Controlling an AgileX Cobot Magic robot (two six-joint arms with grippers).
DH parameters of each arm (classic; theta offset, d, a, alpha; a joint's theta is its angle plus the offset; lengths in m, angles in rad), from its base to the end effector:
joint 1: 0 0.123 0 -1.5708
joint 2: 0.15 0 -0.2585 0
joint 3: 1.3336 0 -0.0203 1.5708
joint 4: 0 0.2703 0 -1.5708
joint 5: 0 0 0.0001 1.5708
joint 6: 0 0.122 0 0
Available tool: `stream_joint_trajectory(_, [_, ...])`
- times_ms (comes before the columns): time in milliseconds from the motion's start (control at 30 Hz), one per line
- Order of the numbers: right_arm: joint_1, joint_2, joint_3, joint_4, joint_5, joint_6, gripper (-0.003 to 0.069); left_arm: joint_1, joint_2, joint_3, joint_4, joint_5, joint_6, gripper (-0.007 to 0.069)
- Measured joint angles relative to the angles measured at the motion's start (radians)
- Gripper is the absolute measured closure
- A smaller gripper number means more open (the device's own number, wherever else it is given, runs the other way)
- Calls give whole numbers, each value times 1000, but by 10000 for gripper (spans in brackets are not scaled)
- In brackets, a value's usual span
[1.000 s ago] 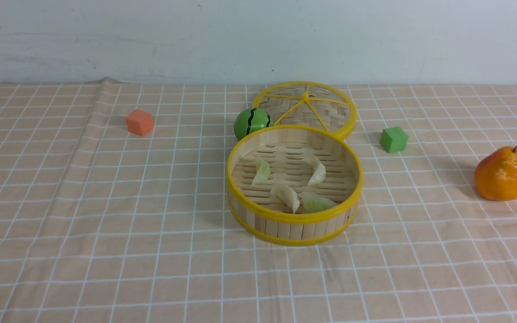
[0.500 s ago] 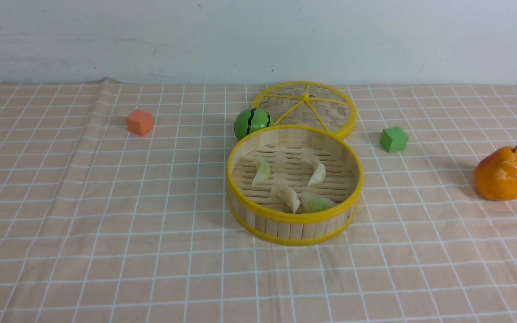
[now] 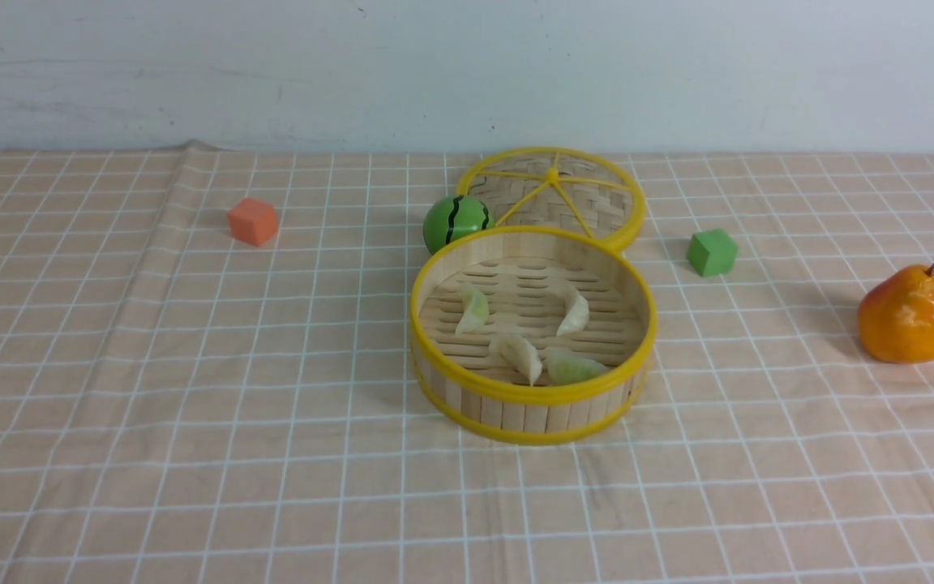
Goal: Put the dumplings into the steamer on the table with the brown tablecloth.
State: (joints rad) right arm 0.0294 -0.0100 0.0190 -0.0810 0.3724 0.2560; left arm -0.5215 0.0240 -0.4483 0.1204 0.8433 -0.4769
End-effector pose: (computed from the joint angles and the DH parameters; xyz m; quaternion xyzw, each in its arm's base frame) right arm 0.1287 0.0002 0.1651 0.0694 0.7997 0.0507 0.5942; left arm 0.0802 -0.0334 0.2785 0.0246 0.8123 -0.2249 0.5375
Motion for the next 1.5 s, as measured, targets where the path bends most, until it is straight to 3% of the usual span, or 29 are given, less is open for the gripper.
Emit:
stream_joint_trajectory(1333, [21, 0, -4, 19, 19, 3, 659, 0, 0, 5, 0, -10, 0, 482])
stream_joint_trajectory(1500, [21, 0, -4, 19, 19, 3, 654, 87, 0, 88, -15, -177, 6, 495])
